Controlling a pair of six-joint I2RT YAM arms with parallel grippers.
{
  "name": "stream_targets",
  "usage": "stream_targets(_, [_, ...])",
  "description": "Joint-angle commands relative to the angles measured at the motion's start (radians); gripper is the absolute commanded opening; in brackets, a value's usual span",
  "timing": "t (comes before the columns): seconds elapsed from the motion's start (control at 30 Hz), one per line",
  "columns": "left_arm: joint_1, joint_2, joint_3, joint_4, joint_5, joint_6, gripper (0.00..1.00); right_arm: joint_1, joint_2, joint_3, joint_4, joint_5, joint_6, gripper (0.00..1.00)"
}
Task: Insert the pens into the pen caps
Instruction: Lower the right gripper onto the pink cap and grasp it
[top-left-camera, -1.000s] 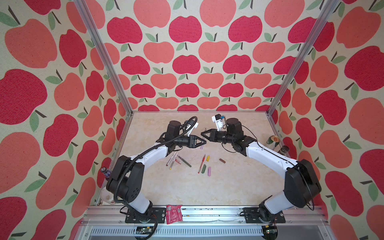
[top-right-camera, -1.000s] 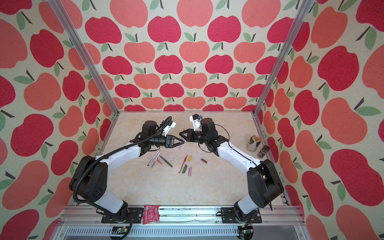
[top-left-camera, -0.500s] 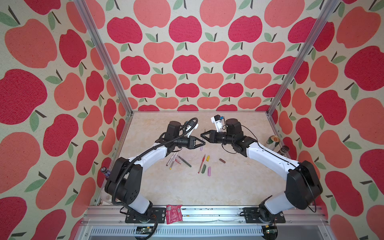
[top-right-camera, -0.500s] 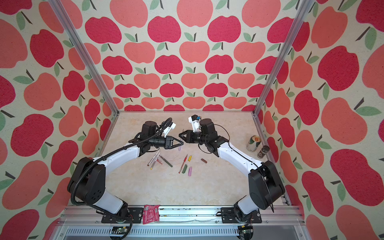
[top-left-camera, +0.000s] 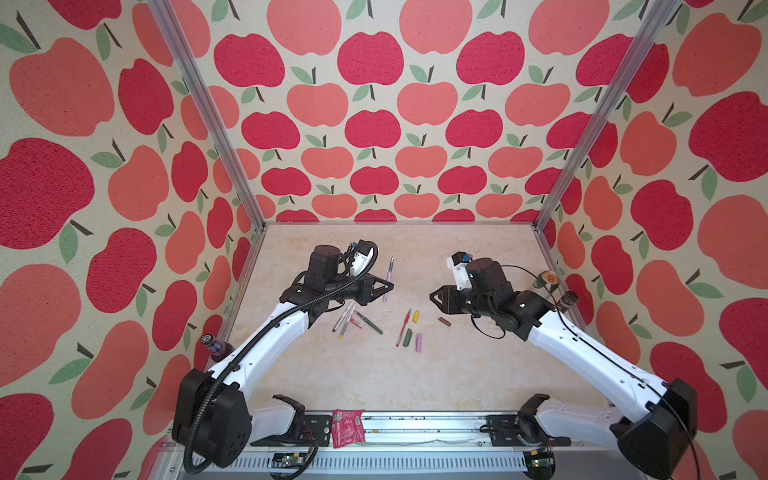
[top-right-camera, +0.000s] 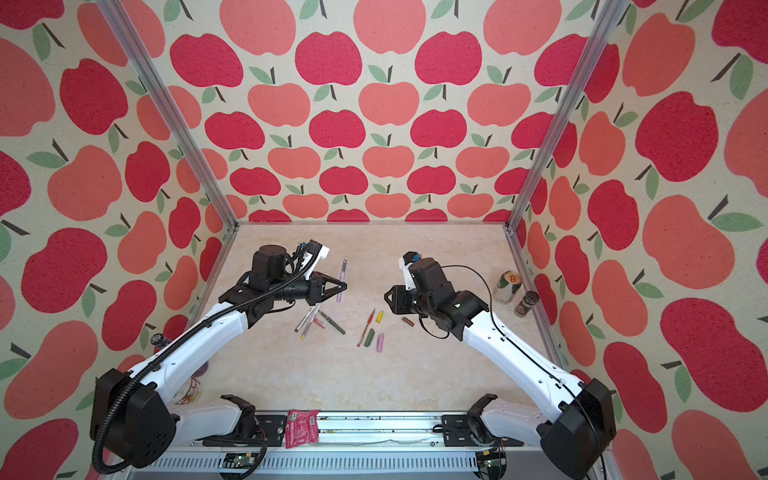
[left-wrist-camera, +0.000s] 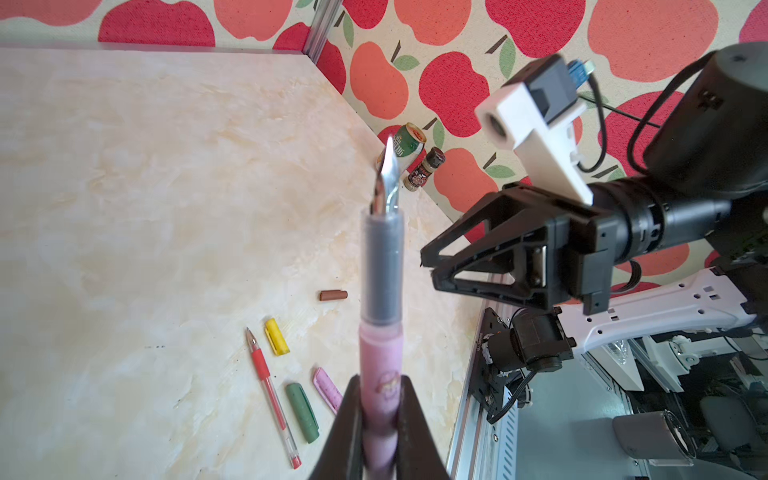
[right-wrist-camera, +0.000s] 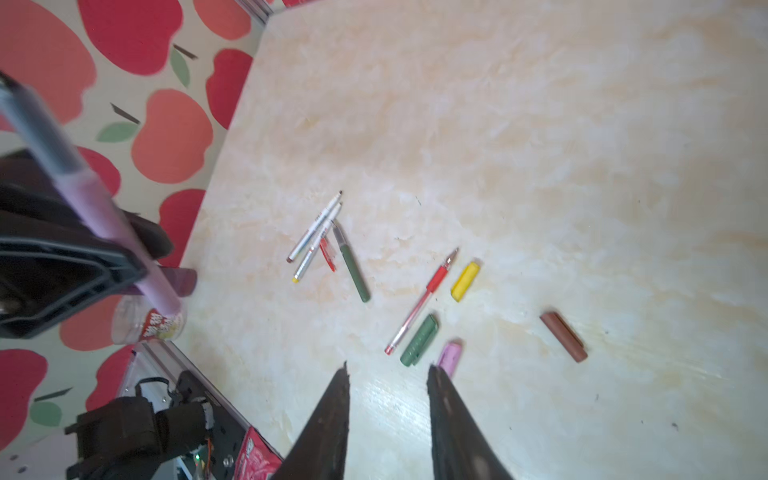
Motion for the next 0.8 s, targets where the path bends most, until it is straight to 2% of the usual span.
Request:
stream_targets(0.0, [-0.002,-0.041,-0.045,-0.107,-0.049,0.006,0.03,0.088,0.103,-0.007,-0.184,0.112,-0.022,0.34])
stream_targets(0.1, [-0.008,-0.079,-0.091,-0.125,-0.079,-0.032,0.03,0.148,0.202,0.010,-0.183,0.123,-0.010,0.32])
stream_targets(0.3, [-0.023,-0.128,-0.163,-0.066,-0.103,-0.093,0.03,0.199,0.372,0.017,-0.142,0.108,0.018,0.31])
stream_targets(0.53, [-0.062,-0.093,-0.166,-0.042,-0.104,-0.104,0.03,0.206,0.451,-0.001,-0.060,0.102,0.044,0.27])
stream_targets(0.77, [-0.072,-0.072,-0.148,-0.036,-0.097,-0.099,0.03,0.202,0.518,0.032,-0.052,0.119,0.035,0.25])
